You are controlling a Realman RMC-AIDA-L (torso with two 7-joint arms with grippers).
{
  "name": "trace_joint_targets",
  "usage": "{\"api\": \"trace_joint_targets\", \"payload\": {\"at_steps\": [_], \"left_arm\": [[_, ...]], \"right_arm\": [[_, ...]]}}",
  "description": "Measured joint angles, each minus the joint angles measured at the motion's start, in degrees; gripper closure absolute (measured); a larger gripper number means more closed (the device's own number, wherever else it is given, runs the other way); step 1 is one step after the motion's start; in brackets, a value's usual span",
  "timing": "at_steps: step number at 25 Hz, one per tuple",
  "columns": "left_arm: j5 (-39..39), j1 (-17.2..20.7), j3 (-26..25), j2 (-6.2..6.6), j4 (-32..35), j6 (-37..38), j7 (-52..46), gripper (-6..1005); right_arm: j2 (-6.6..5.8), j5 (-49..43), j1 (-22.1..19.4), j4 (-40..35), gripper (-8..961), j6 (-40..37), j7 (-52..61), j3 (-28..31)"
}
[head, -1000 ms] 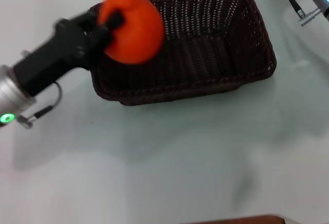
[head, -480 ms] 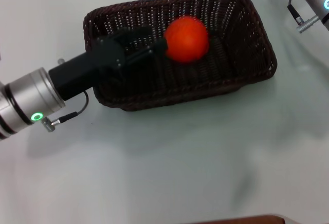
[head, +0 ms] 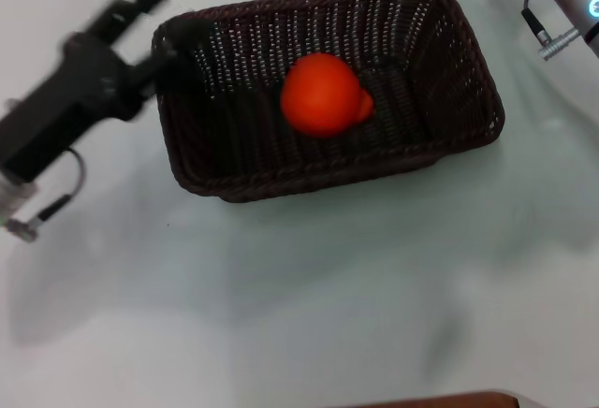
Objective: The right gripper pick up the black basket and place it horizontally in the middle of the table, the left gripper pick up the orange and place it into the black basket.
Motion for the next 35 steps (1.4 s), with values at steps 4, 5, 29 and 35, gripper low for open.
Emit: {"api": "trace_joint_targets", "payload": {"at_steps": [4,5,29,35], "left_arm": [[-7.37,3.53,-2.16,-0.18,1.06,-5.06,7.12,132],[-9.66,4.43,-2.94,-0.21,1.96,-6.39,9.41,133],[-19.42,14.7,-26.6,-0.06,8.12,-12.09,14.05,139],[-19.43,14.75,-28.41,-0.07,9.11,-12.16,14.14,139]], "right_arm": [[0.0,0.0,0.13,-0.24,190,0.1,-0.48,-0.11],[0.0,0.0,0.16,-0.41,190,0.16,-0.7,-0.16],[0.13,0.01,-1.34,0.44,189,13.99,-46.31,17.47],[0.07,0.0,-2.45,1.71,189,13.93,-45.96,25.14]]}}
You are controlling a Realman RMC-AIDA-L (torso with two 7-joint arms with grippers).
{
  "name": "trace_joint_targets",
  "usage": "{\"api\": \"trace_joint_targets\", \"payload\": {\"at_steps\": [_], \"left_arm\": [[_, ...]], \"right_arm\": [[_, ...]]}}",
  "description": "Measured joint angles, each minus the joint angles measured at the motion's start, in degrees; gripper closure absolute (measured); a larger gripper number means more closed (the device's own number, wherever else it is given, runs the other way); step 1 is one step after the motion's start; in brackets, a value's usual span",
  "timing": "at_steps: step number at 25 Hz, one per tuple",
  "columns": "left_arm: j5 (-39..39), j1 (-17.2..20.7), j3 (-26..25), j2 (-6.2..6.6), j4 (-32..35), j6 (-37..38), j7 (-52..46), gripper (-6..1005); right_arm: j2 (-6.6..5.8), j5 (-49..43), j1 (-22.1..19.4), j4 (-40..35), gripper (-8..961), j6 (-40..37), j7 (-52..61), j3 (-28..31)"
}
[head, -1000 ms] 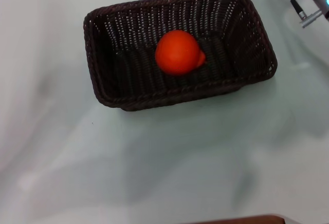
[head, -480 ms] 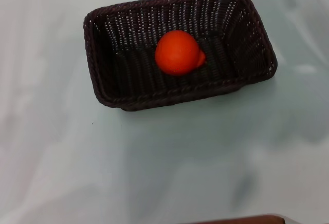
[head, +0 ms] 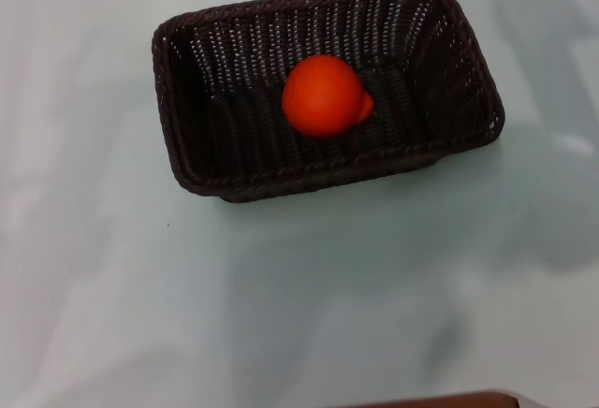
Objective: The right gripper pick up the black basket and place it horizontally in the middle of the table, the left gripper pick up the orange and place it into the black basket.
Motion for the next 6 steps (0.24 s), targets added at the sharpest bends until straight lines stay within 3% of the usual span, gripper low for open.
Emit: {"api": "trace_joint_targets", "payload": {"at_steps": [6], "left_arm": [[0.0,0.03,-0.41,0.0,0.48,-0.01,0.02,139]], "right_arm": [[-0.11,0.0,-0.77,1.4,189,-0.09,1.62,6.42]]}}
